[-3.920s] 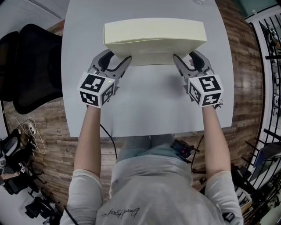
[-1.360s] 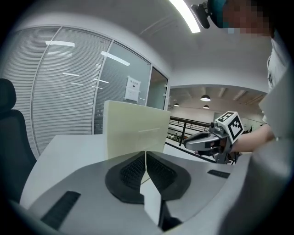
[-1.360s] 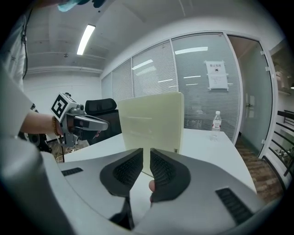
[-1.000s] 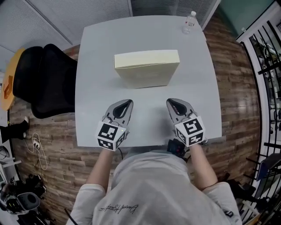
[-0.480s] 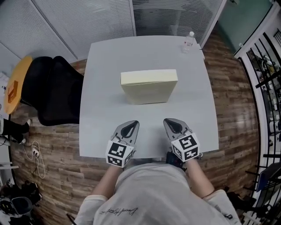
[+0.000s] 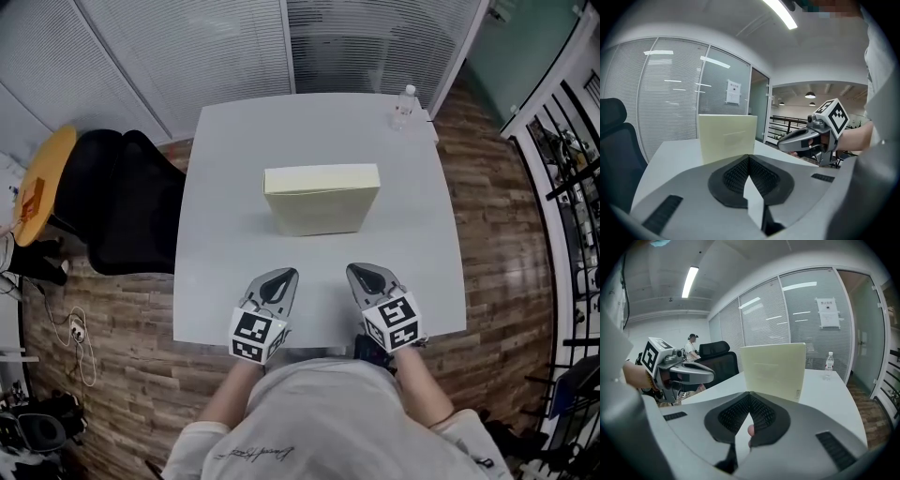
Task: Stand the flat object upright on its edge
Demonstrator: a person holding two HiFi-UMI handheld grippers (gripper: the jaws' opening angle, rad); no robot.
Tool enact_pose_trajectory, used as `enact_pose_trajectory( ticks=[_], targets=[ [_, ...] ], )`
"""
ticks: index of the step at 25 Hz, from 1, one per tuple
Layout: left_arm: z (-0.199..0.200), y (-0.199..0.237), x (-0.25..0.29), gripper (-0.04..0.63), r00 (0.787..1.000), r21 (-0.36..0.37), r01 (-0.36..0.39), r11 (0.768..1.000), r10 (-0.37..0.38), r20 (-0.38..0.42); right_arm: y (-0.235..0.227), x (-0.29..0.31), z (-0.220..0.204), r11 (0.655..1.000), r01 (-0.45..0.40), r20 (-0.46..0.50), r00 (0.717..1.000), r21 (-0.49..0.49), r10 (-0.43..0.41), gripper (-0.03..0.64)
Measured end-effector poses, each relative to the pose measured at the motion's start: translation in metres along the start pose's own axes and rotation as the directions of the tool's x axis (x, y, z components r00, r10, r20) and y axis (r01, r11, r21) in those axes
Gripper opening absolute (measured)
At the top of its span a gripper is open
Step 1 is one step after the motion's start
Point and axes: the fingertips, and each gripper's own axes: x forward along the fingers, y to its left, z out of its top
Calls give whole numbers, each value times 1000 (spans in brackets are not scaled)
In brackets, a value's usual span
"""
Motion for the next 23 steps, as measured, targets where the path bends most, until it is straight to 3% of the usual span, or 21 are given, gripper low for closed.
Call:
enact_pose_trajectory(
  ticks=[23],
  targets=[
    [5, 3, -5, 11, 1000, 47, -9, 999, 8, 7, 10, 3, 3, 1000, -8, 11, 1000, 6, 8, 25]
  ],
)
